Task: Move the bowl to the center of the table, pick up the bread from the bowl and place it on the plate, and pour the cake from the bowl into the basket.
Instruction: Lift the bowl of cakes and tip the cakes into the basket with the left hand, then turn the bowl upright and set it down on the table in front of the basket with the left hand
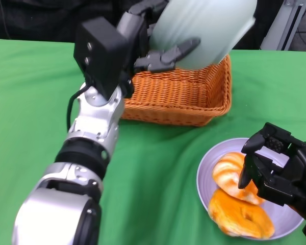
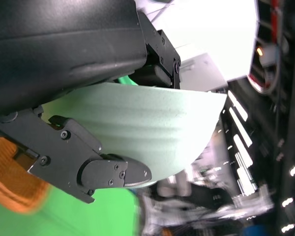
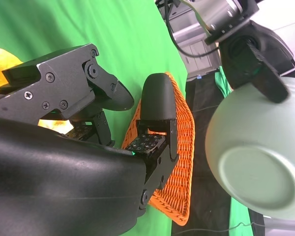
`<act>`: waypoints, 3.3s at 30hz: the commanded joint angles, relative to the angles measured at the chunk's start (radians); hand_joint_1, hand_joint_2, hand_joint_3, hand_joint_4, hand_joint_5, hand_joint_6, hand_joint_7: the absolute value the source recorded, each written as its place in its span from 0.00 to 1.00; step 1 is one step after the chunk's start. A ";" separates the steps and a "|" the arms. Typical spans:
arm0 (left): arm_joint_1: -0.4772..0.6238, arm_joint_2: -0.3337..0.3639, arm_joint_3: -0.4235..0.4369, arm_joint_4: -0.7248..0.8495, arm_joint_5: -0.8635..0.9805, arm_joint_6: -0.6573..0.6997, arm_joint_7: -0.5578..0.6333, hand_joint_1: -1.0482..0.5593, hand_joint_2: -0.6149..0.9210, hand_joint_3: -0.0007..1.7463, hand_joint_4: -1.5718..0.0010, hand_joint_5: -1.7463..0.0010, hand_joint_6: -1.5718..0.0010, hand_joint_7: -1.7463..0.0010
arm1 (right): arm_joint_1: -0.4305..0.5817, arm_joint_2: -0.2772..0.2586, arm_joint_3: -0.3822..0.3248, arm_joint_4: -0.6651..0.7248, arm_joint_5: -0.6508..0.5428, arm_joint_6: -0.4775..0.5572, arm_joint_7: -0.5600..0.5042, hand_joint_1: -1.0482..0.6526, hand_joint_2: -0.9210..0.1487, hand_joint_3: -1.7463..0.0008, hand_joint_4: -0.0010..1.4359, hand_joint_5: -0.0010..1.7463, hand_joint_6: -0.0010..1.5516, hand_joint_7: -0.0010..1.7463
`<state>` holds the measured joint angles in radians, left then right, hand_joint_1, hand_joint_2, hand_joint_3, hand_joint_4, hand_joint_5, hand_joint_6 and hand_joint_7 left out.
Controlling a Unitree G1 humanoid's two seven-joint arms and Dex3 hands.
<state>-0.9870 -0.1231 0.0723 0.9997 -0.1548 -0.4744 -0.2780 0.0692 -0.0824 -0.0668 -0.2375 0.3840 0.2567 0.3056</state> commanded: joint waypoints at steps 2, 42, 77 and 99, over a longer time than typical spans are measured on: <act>-0.083 -0.028 0.073 0.006 -0.089 0.095 -0.023 0.47 0.82 0.50 0.52 0.00 0.58 0.08 | 0.012 -0.002 -0.007 0.000 0.004 -0.012 0.001 0.60 0.23 0.40 0.48 1.00 0.38 0.85; -0.201 -0.086 0.527 0.105 -0.561 0.773 0.144 0.55 0.77 0.64 0.48 0.00 0.58 0.01 | 0.028 -0.008 -0.016 -0.014 0.017 -0.010 0.005 0.60 0.23 0.41 0.47 1.00 0.39 0.82; 0.131 0.158 -0.005 -0.442 -0.044 0.122 -0.321 0.46 0.80 0.59 0.50 0.00 0.56 0.09 | 0.019 -0.016 -0.018 -0.016 0.017 -0.006 0.003 0.59 0.24 0.39 0.47 1.00 0.38 0.85; 0.380 0.449 0.005 -0.298 0.404 -0.858 -0.085 0.51 0.74 0.65 0.52 0.04 0.53 0.20 | -0.004 -0.015 -0.037 -0.017 0.039 0.028 -0.004 0.60 0.19 0.44 0.47 1.00 0.40 0.82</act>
<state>-0.6341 0.2964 0.0604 0.6903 0.2272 -1.2849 -0.4037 0.0689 -0.0903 -0.0946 -0.2454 0.4108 0.2781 0.3047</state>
